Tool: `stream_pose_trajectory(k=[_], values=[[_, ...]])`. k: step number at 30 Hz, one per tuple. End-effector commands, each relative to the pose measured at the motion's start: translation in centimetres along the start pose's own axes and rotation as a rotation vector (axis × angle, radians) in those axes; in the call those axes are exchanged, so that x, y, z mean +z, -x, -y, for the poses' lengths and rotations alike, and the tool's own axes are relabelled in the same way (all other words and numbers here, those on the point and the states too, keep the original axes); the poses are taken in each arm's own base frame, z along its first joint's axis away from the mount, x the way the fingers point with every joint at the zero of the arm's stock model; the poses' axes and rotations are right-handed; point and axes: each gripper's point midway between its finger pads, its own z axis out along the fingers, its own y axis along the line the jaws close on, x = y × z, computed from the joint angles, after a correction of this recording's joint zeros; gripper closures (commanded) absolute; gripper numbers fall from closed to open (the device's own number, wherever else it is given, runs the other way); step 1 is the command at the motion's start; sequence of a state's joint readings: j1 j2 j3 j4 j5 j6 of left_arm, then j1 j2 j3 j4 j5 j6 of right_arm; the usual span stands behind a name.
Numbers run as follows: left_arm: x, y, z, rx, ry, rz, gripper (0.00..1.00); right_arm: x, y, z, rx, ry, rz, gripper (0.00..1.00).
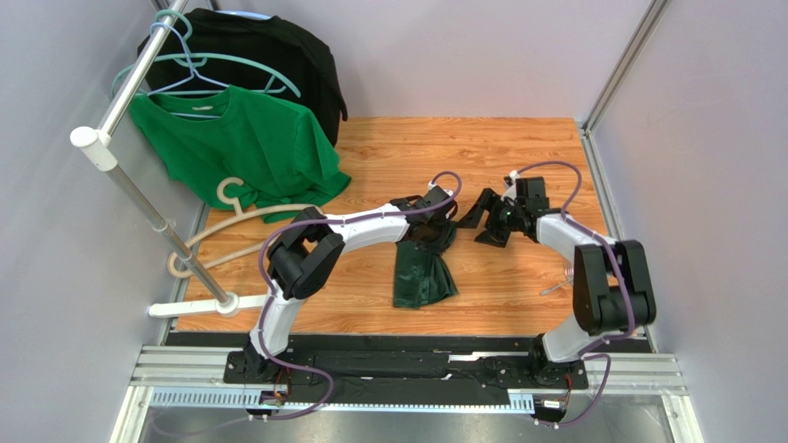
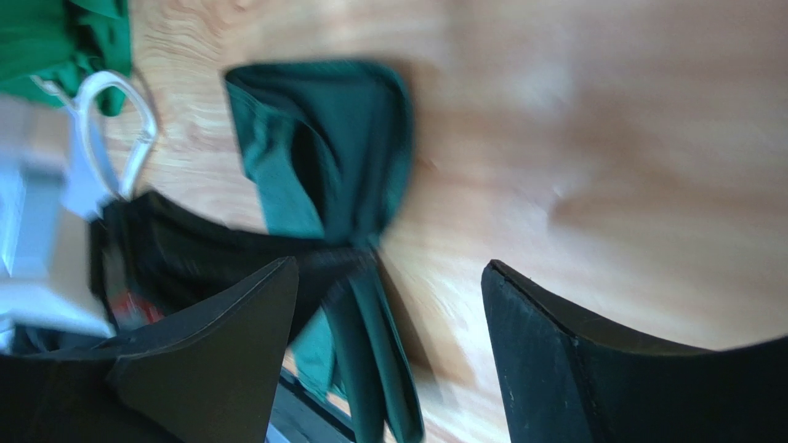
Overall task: Fold the napkin into a case and place the utensils inside
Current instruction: Pick up the 2/3-rectangle-folded napkin at the center of the board, then fold the 2/3-rectangle-folded napkin at the center of the board.
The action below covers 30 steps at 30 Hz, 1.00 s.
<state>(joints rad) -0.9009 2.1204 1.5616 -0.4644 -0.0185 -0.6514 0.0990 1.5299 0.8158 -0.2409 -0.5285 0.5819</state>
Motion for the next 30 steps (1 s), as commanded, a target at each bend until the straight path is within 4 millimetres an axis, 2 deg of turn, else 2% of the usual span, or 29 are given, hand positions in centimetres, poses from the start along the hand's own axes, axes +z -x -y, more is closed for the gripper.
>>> stream_pose_trajectory(k=[1,7,9,13,14,18,19,20,23,24,26,28,29,30], values=[[-3.1,3.0,4.1,0.039,-0.233,0.108,1.0,2.3,1.7,-4.3,-0.012,0.151,-0.001,0.23],[-3.7,2.9,4.0,0.033,-0.295,0.131,1.0,4.2,0.3,-3.5,0.06,0.096,-0.025,0.24],[-4.2,2.9,4.5,0.042,-0.334,0.138,1.0,4.7,-0.7,-3.5,0.062,0.082,-0.046,0.27],[-4.5,2.7,5.0,0.068,-0.378,0.145,1.0,5.4,-1.4,-3.2,0.094,0.063,-0.048,0.31],[-4.5,2.6,5.1,0.073,-0.387,0.142,1.0,5.6,-1.5,-3.2,0.099,0.062,-0.056,0.38],[-4.2,2.3,5.0,0.101,-0.394,0.145,1.0,5.6,-1.9,-2.3,0.123,-0.038,-0.082,0.53],[-4.2,2.3,4.9,0.111,-0.394,0.151,1.0,5.6,-1.3,-2.3,0.125,-0.07,-0.058,0.58],[-4.0,1.9,4.7,0.12,-0.396,0.148,0.99,5.6,-1.5,-2.2,0.131,-0.084,-0.064,0.69],[-4.0,2.1,4.7,0.16,-0.4,0.173,0.86,5.7,-2.1,-1.7,0.181,-0.141,-0.081,0.84],[-4.0,2.2,4.7,0.166,-0.399,0.18,0.74,5.7,-2.4,-1.4,0.2,-0.166,-0.093,0.89],[-4.5,2.2,4.8,0.192,-0.4,0.2,0.66,5.7,-2.4,-1.1,0.222,-0.216,-0.083,0.98],[-5.0,1.9,5.0,0.224,-0.377,0.22,0.26,5.3,-2.8,-0.2,0.232,-0.294,-0.083,1.0],[-5.2,1.8,5.0,0.234,-0.363,0.226,0.07,5.2,-2.5,-0.6,0.236,-0.305,-0.077,1.0],[-5.3,1.2,5.5,0.251,-0.352,0.23,0.02,4.8,-3.1,-0.1,0.258,-0.343,-0.097,1.0]])
